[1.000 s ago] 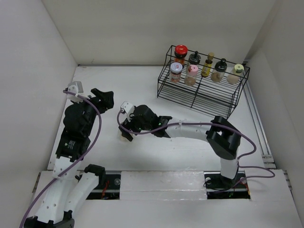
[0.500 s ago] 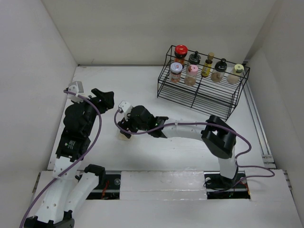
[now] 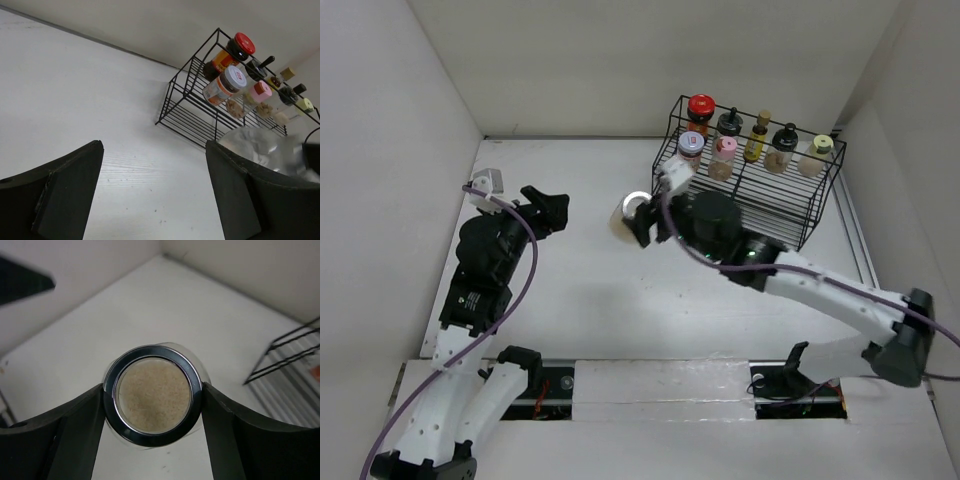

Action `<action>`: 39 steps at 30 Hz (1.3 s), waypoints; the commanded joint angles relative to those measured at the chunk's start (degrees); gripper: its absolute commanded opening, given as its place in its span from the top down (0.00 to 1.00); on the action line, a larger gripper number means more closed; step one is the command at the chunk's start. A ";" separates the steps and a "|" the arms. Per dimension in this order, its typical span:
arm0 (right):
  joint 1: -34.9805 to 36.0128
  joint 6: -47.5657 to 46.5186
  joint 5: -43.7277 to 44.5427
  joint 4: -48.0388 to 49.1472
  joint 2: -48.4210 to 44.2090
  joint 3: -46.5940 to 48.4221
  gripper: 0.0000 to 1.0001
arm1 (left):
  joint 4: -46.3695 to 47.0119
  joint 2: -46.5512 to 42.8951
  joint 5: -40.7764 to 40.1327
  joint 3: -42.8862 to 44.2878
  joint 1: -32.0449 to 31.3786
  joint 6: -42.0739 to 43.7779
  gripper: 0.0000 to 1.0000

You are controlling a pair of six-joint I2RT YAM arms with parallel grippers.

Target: Organize the condiment bottles

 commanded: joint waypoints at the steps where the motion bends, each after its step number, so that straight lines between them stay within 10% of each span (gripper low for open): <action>1: -7.47 0.03 7.62 0.13 -8.46 0.37 0.54 | 2.86 1.03 3.80 0.78 0.26 0.33 0.20; 17: -44.30 1.79 5.71 -7.88 -10.77 1.95 0.54 | 4.53 3.40 8.21 0.26 0.26 0.33 0.09; 35: -48.45 3.37 1.56 -2.25 -1.62 -0.85 0.53 | 4.53 4.46 8.21 0.26 0.26 0.33 0.01; 39: -48.45 3.90 1.56 -1.73 -0.39 -1.47 0.40 | 4.53 4.46 8.21 0.26 0.26 0.33 0.01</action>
